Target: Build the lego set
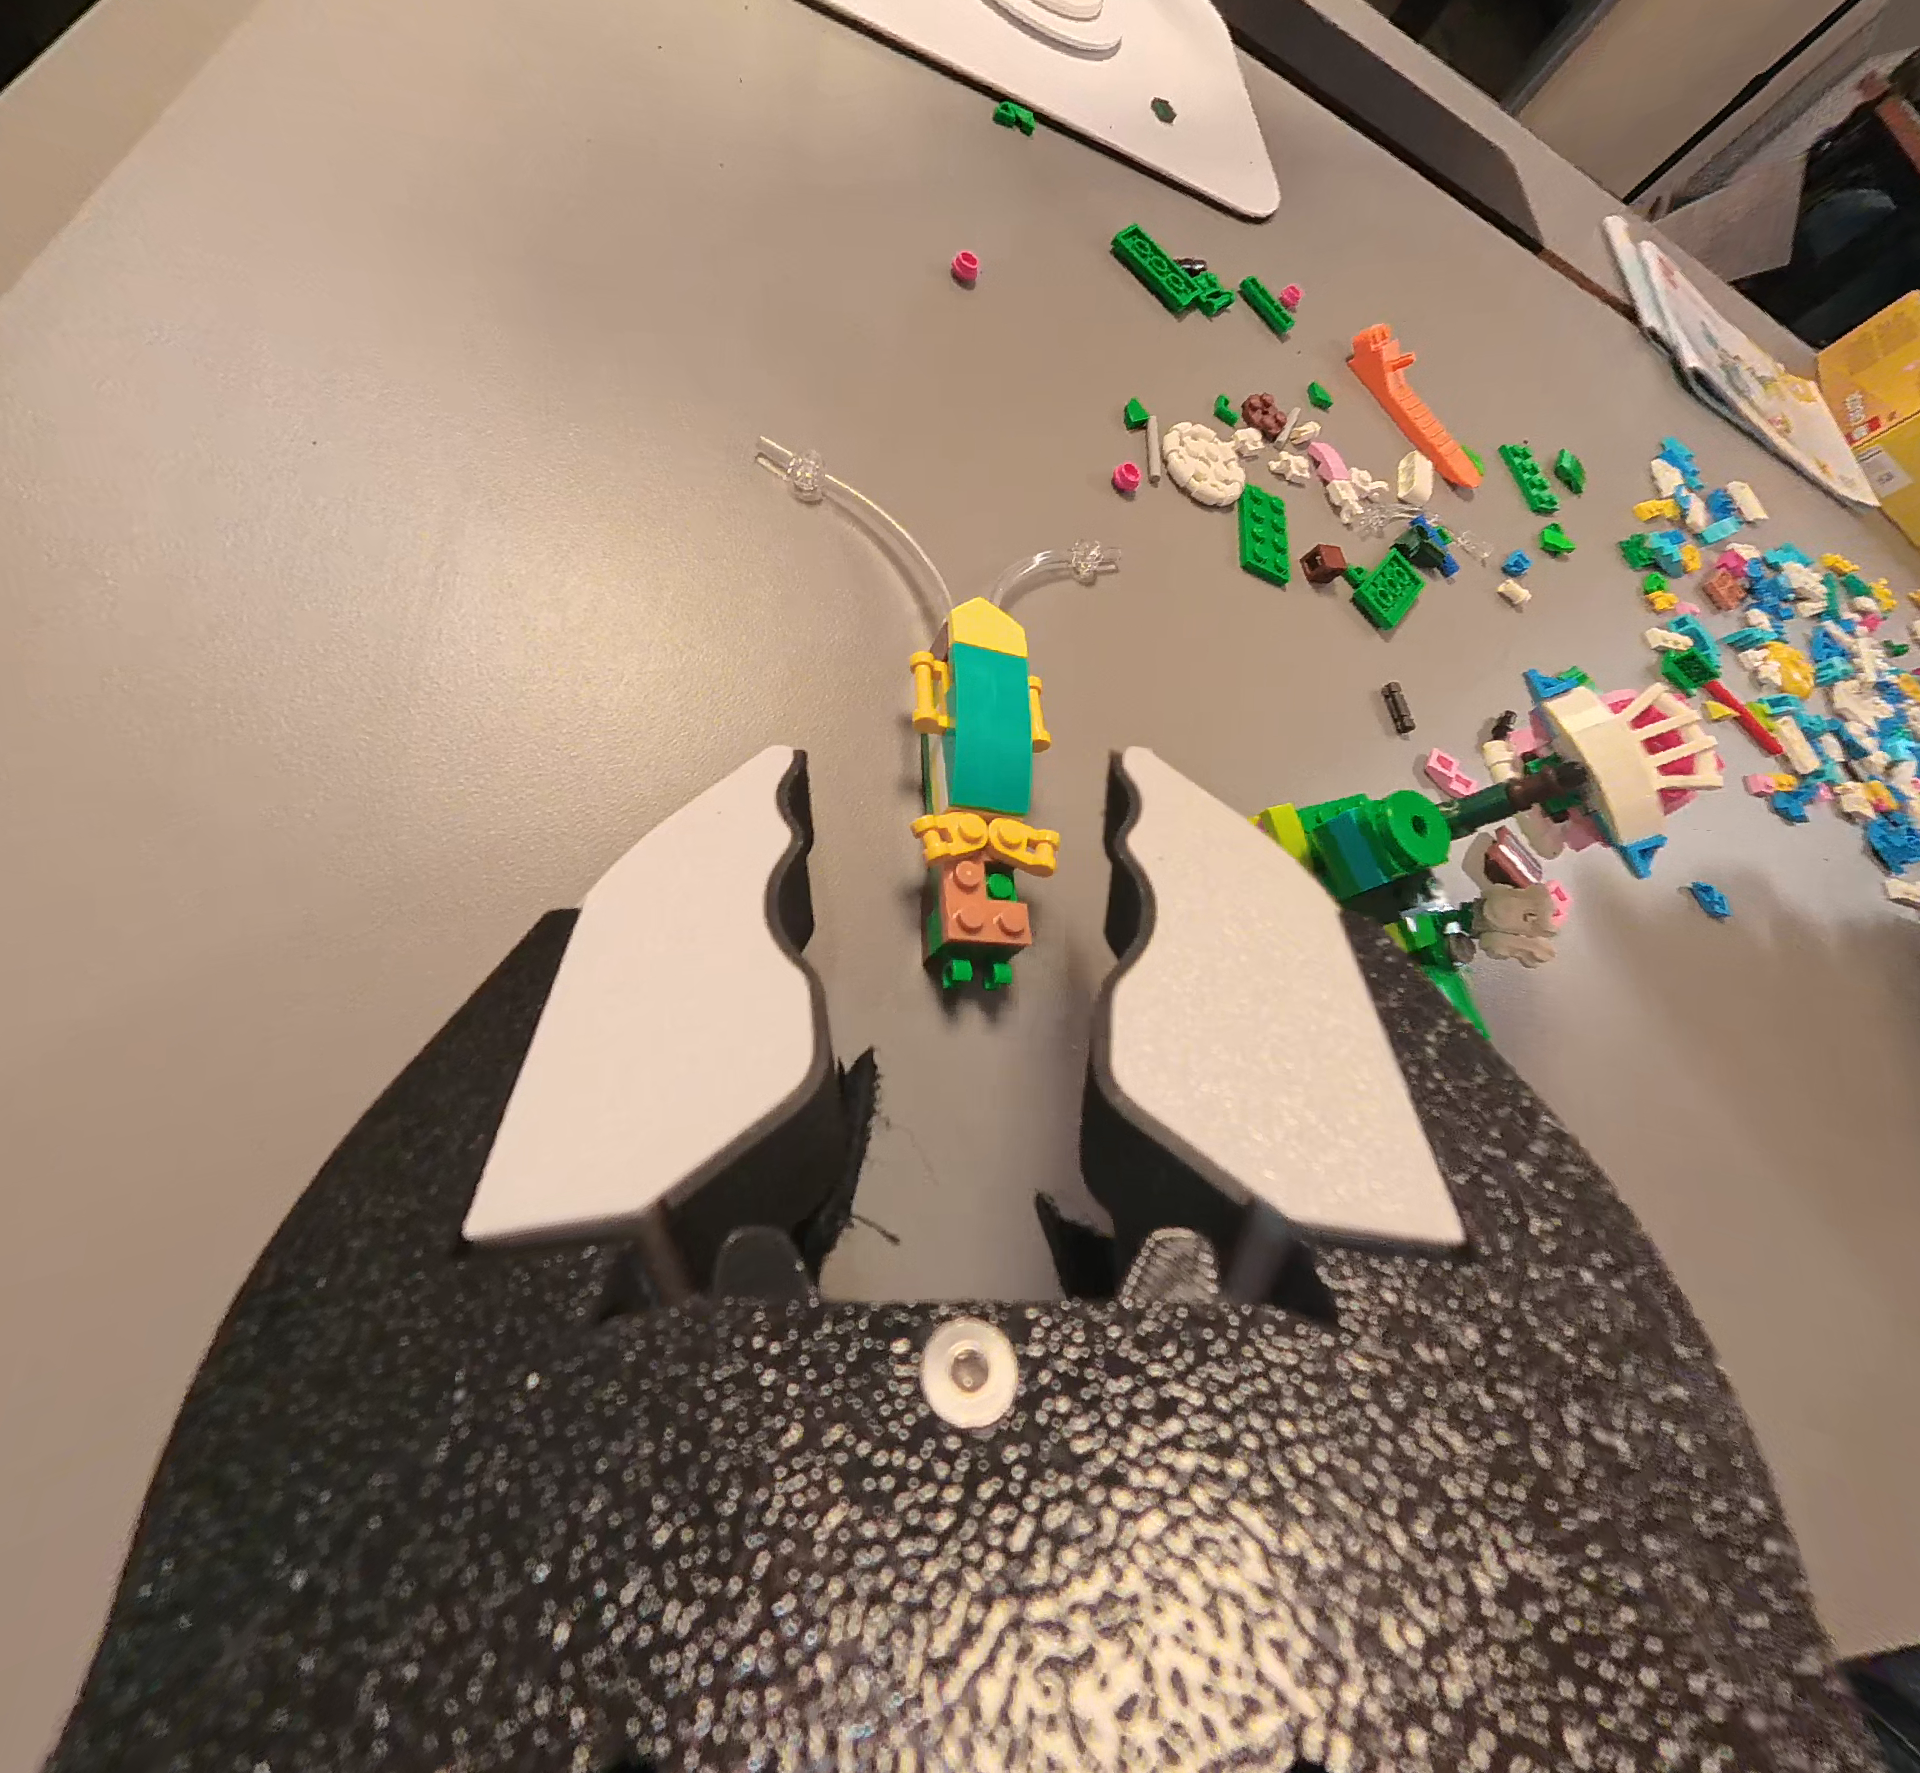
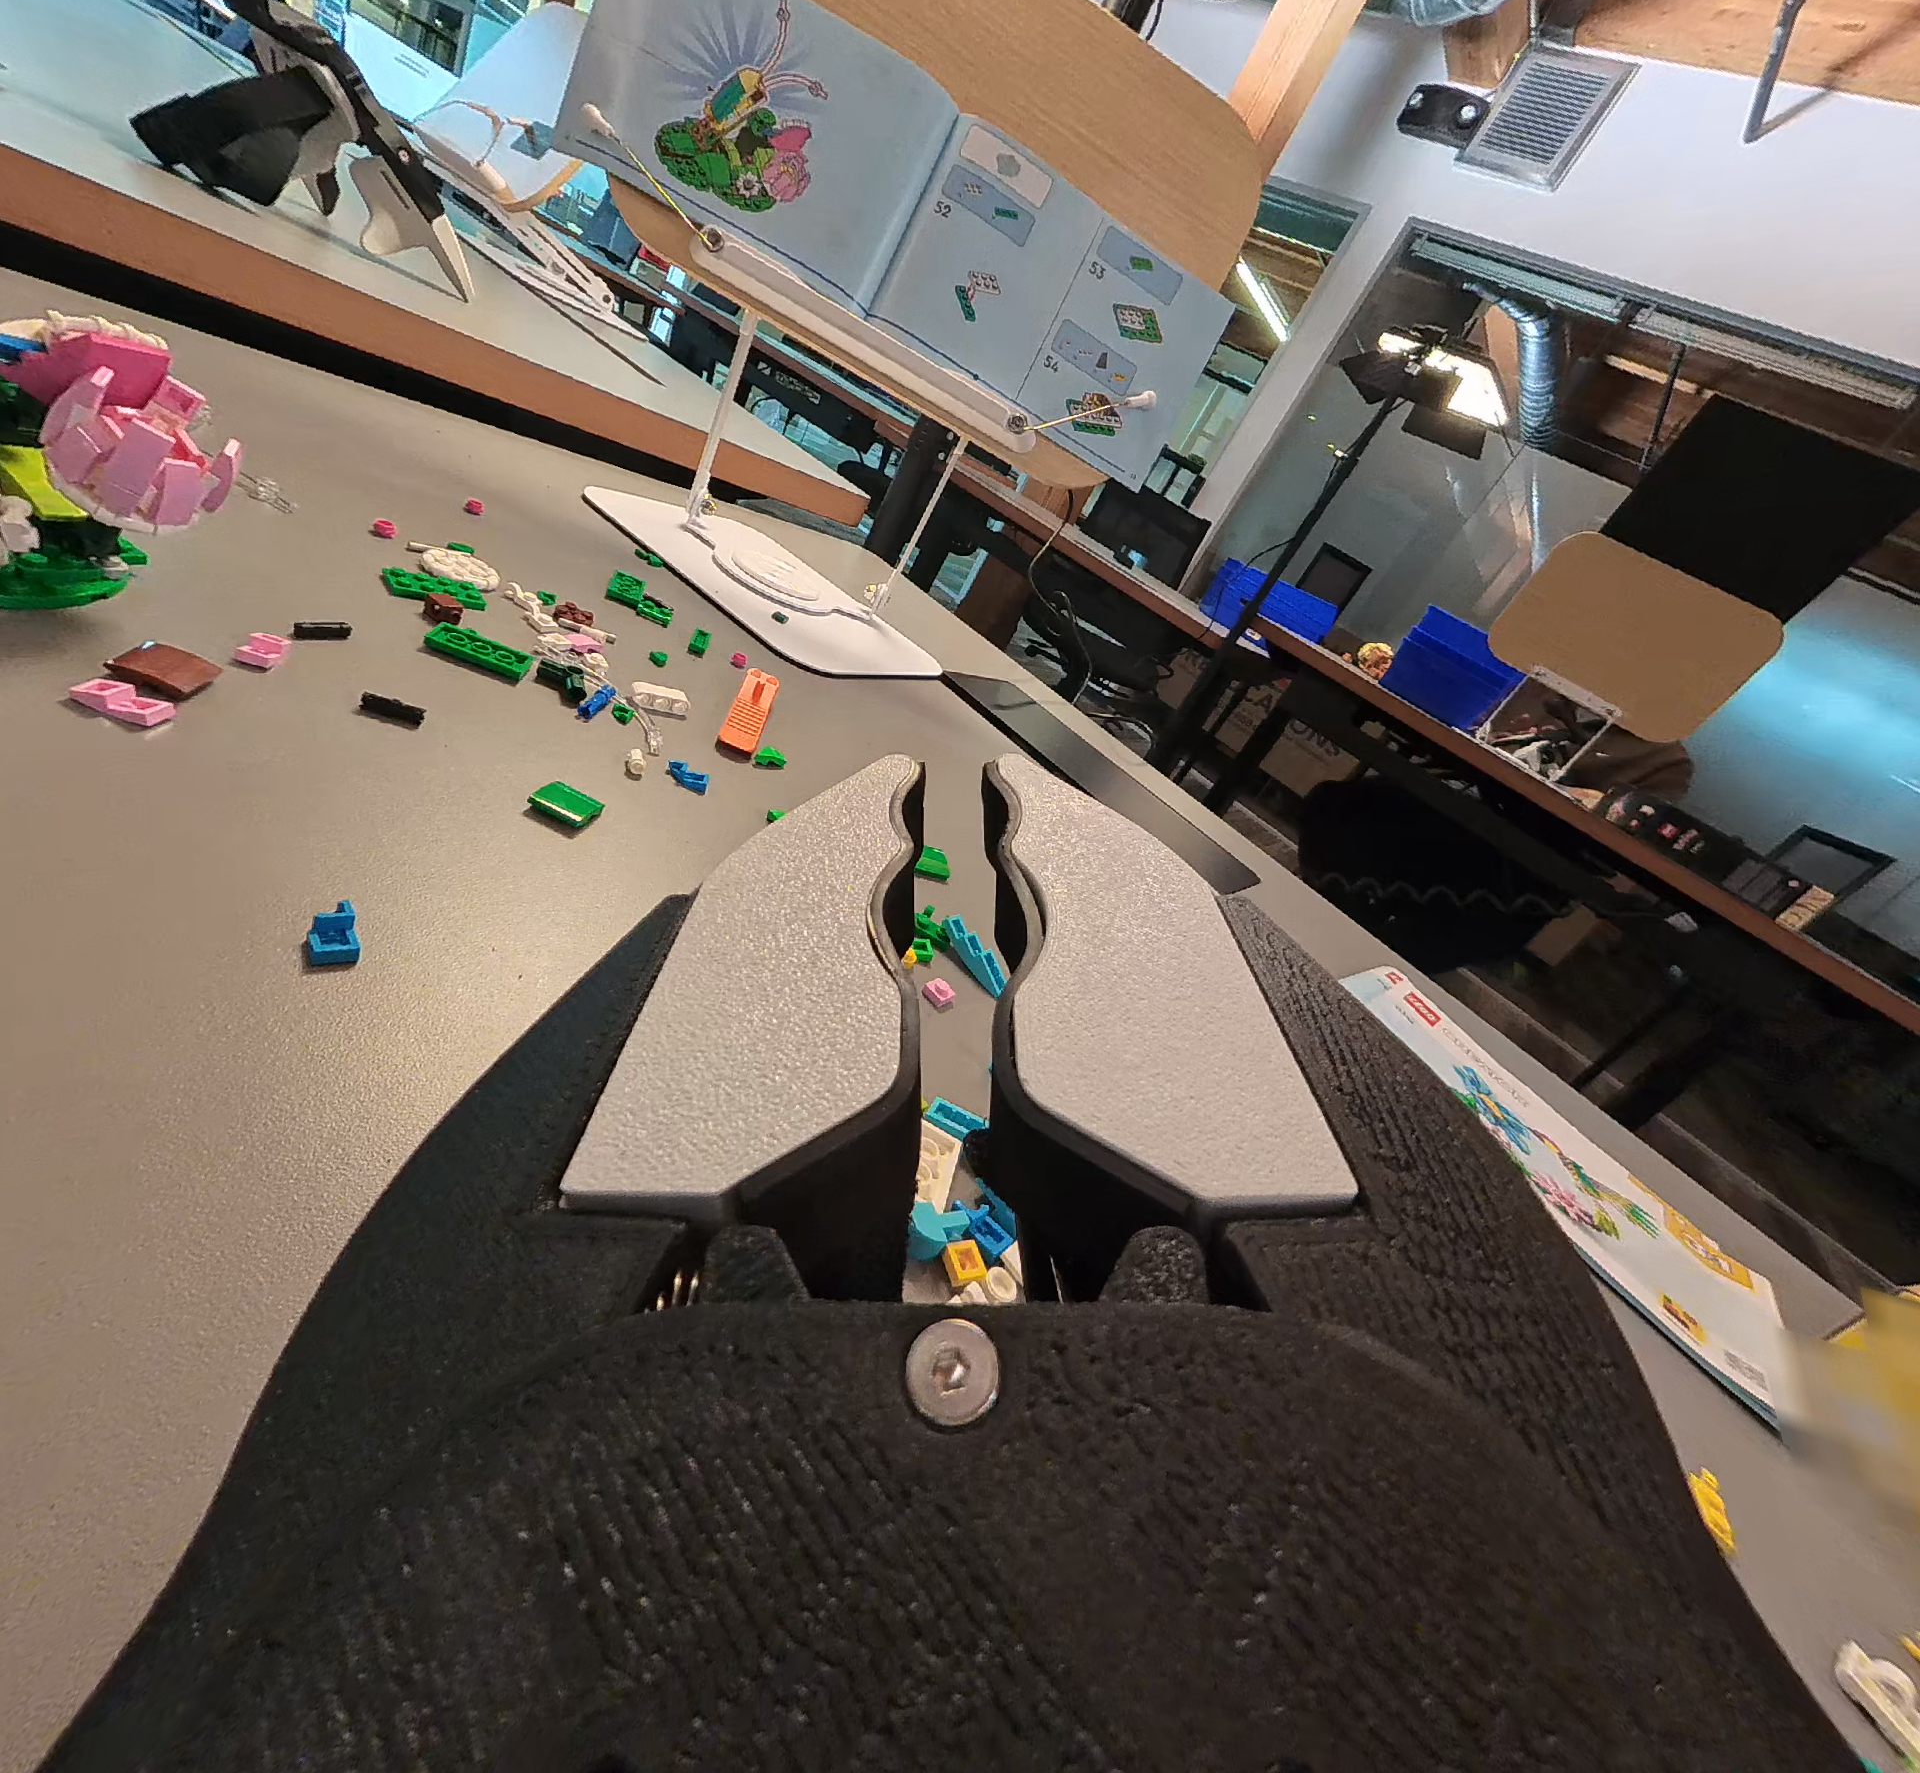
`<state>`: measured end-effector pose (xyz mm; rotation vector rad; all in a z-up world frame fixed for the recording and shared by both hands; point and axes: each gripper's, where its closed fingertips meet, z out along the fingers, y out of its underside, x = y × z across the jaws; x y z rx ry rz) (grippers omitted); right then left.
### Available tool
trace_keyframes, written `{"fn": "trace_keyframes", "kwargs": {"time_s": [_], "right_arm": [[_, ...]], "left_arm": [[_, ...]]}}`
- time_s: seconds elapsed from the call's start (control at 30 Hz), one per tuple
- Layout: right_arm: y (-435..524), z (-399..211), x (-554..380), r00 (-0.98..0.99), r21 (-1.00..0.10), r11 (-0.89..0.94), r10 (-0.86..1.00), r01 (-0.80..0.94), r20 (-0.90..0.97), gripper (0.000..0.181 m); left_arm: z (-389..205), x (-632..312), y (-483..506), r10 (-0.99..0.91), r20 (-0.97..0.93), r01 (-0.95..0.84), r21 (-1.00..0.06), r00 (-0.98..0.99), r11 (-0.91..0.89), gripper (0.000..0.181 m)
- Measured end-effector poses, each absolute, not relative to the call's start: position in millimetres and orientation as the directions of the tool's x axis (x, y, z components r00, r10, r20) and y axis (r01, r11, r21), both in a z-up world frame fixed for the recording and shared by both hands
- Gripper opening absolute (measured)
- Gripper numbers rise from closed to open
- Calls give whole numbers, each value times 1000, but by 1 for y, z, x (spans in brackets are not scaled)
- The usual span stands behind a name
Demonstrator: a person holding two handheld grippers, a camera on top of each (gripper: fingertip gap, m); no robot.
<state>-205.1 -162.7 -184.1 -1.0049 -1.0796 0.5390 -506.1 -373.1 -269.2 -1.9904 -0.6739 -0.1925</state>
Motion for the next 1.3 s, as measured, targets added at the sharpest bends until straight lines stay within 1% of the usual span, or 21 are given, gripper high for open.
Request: {"fn": "trace_keyframes", "kwargs": {"time_s": [0.03,0.07,0.17,0.3,0.4,0.47,0.6,0.73,0.83,0.97,1.2,1.23,1.3], "right_arm": [[-163,-184,-205,410,-876,473,783,97,468,8],[-163,-184,-205,410,-876,473,783,97,468,8],[-163,-184,-205,410,-877,472,784,96,467,9],[-163,-184,-206,409,-875,474,783,98,469,8],[-163,-184,-205,410,-876,472,784,94,466,9],[-163,-184,-205,409,-877,472,784,94,466,9],[-164,-184,-206,404,-873,478,782,98,474,9],[-163,-184,-206,406,-875,474,784,95,469,9],[-163,-184,-206,407,-876,474,784,94,468,9],[-163,-184,-207,404,-874,477,783,96,472,9],[-163,-184,-207,402,-874,477,784,96,472,9],[-163,-184,-207,402,-873,477,784,96,473,9],[-163,-184,-207,401,-873,478,784,97,473,9]], "left_arm": [[-268,-505,-373,364,420,540,-765,832,-351,56],[-268,-505,-374,358,415,533,-767,836,-357,55],[-272,-512,-382,394,268,434,-792,879,-430,56],[-266,-502,-368,333,274,402,-812,902,-422,58],[-273,-502,-366,344,159,324,-803,925,-501,58],[-273,-502,-363,347,120,296,-805,930,-514,58],[-275,-505,-360,363,53,262,-788,930,-557,53],[-281,-503,-357,360,51,269,-763,931,-588,48],[-287,-502,-357,368,48,281,-739,929,-613,42],[-288,-504,-360,389,32,286,-734,921,-616,30],[-288,-503,-361,373,13,262,-734,928,-626,24],[-288,-503,-361,367,9,255,-737,930,-626,17],[-286,-504,-361,368,-15,235,-745,930,-624,17]]}}
